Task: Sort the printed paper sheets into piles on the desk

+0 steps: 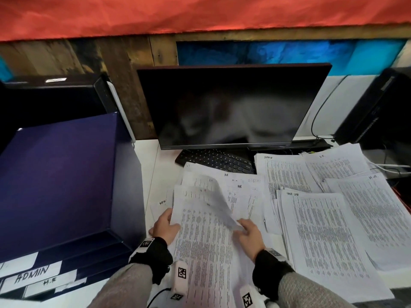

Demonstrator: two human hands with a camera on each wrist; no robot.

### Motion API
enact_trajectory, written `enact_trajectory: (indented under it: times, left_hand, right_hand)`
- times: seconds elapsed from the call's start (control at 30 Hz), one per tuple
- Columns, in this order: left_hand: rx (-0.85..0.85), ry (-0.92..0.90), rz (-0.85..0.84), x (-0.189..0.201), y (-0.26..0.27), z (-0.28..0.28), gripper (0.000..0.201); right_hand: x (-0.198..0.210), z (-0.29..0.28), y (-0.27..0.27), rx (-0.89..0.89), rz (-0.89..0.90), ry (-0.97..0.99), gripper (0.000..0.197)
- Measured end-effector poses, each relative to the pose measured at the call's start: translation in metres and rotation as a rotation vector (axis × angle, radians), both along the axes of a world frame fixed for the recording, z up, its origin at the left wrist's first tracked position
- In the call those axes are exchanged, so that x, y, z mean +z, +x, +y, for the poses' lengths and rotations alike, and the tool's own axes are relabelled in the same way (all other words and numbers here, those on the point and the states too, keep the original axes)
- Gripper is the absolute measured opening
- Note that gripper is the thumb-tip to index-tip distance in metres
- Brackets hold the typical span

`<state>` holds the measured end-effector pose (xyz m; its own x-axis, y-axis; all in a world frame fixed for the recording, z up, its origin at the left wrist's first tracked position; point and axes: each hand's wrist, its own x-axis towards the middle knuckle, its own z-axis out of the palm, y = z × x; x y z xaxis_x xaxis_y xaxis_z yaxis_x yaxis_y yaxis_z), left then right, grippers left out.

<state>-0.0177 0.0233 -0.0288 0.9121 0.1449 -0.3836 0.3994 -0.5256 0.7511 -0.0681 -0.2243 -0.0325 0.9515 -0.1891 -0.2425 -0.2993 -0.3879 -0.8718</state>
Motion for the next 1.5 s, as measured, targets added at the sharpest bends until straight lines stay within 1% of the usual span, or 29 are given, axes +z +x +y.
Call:
enact_trajectory:
  times: [0.03, 0.13, 0.2, 0.23, 0.27, 0.33, 0.37, 0.4, 0.43, 0.47, 0.53, 0.6, 0.67, 0.73, 0.83, 0.87, 0.9, 0.93, 0.97, 1.03, 1.07, 1.13, 1.2, 1.4, 1.43, 1.5]
  left_hand:
    - [-0.013, 0.0, 0.022, 0.002, -0.001, -0.001, 0.034]
    - [-0.125, -0.009, 0.058, 0.002, -0.006, -0.004, 0.038]
    - [-0.208, 0.006, 0.063, 0.004, -0.01, -0.008, 0.04]
    - [-0.243, 0.057, 0.07, 0.005, -0.011, -0.011, 0.042]
    - [-0.288, 0.128, 0.073, 0.005, -0.011, -0.014, 0.042]
    - [-0.356, 0.274, 0.053, 0.007, -0.01, -0.02, 0.034]
    - [-0.343, 0.325, 0.04, 0.006, -0.008, -0.021, 0.03]
    - [-0.297, 0.355, 0.032, 0.004, -0.006, -0.021, 0.032]
    - [-0.225, 0.373, 0.037, 0.004, -0.005, -0.019, 0.038]
    - [-0.129, 0.374, 0.054, 0.005, -0.004, -0.018, 0.046]
    - [0.018, 0.352, 0.097, 0.006, 0.0, -0.014, 0.063]
    - [0.081, 0.287, 0.131, 0.005, 0.004, -0.011, 0.073]
    - [0.112, 0.176, 0.112, 0.003, 0.007, -0.011, 0.066]
    - [0.099, 0.105, 0.035, 0.004, 0.008, -0.013, 0.05]
    - [-0.035, 0.086, -0.157, 0.009, 0.008, -0.023, 0.031]
    - [-0.093, 0.072, -0.218, 0.009, 0.008, -0.027, 0.03]
    - [-0.139, 0.06, -0.239, 0.006, 0.01, -0.03, 0.033]
    - [-0.171, 0.046, -0.237, 0.004, 0.01, -0.035, 0.036]
    - [-0.186, 0.054, -0.215, 0.001, 0.01, -0.038, 0.034]
    - [-0.174, 0.13, -0.165, -0.004, 0.011, -0.045, 0.018]
    - [-0.153, 0.184, -0.125, -0.007, 0.012, -0.047, 0.014]
    - [-0.146, 0.276, -0.03, -0.009, 0.015, -0.05, 0.023]
    - [-0.149, 0.302, 0.018, -0.007, 0.02, -0.051, 0.031]
    - [-0.123, 0.252, 0.045, -0.004, 0.025, -0.049, 0.028]
    - [-0.121, 0.204, 0.036, -0.003, 0.024, -0.049, 0.028]
    - [-0.12, 0.067, 0.014, -0.002, 0.021, -0.05, 0.019]
  right_hand:
    - [0.004, -0.002, -0.002, -0.039, 0.035, 0.114, 0.025]
    - [0.01, -0.011, -0.004, -0.164, 0.1, 0.424, 0.052]
    - [0.007, -0.02, -0.004, -0.19, 0.206, 0.532, 0.06]
    - [0.006, -0.024, -0.004, -0.18, 0.25, 0.534, 0.06]
    - [0.005, -0.028, -0.004, -0.174, 0.283, 0.518, 0.056]
    - [0.008, -0.035, -0.003, -0.172, 0.309, 0.422, 0.043]
    - [0.01, -0.039, -0.002, -0.185, 0.305, 0.358, 0.037]
    - [0.015, -0.042, -0.003, -0.195, 0.285, 0.29, 0.029]
    - [0.02, -0.046, -0.002, -0.204, 0.275, 0.241, 0.019]
    - [0.023, -0.05, -0.001, -0.2, 0.261, 0.21, 0.014]
    - [0.018, -0.063, 0.004, -0.178, 0.279, 0.127, 0.016]
    - [0.011, -0.074, 0.007, -0.137, 0.293, 0.046, 0.016]
    - [0.008, -0.08, 0.009, -0.131, 0.316, 0.029, 0.016]
    - [0.008, -0.082, 0.008, -0.136, 0.313, 0.032, 0.017]
    - [0.011, -0.083, 0.003, -0.146, 0.306, 0.072, 0.018]
    - [0.011, -0.084, 0.001, -0.142, 0.296, 0.092, 0.016]
    - [0.013, -0.084, -0.002, -0.142, 0.296, 0.105, 0.015]
    - [0.012, -0.086, -0.004, -0.135, 0.294, 0.106, 0.014]
    - [0.012, -0.087, -0.006, -0.128, 0.296, 0.103, 0.014]
    - [0.008, -0.09, -0.01, -0.109, 0.299, 0.103, 0.015]
    - [0.007, -0.091, -0.012, -0.101, 0.299, 0.109, 0.018]
    - [0.003, -0.091, -0.014, -0.097, 0.296, 0.109, 0.025]
    - [0.002, -0.089, -0.015, -0.101, 0.285, 0.109, 0.03]
    - [0.001, -0.08, -0.016, -0.079, 0.238, 0.058, 0.028]
    - [0.001, -0.078, -0.016, -0.078, 0.232, 0.05, 0.027]
    - [0.002, -0.075, -0.015, -0.079, 0.226, 0.042, 0.026]
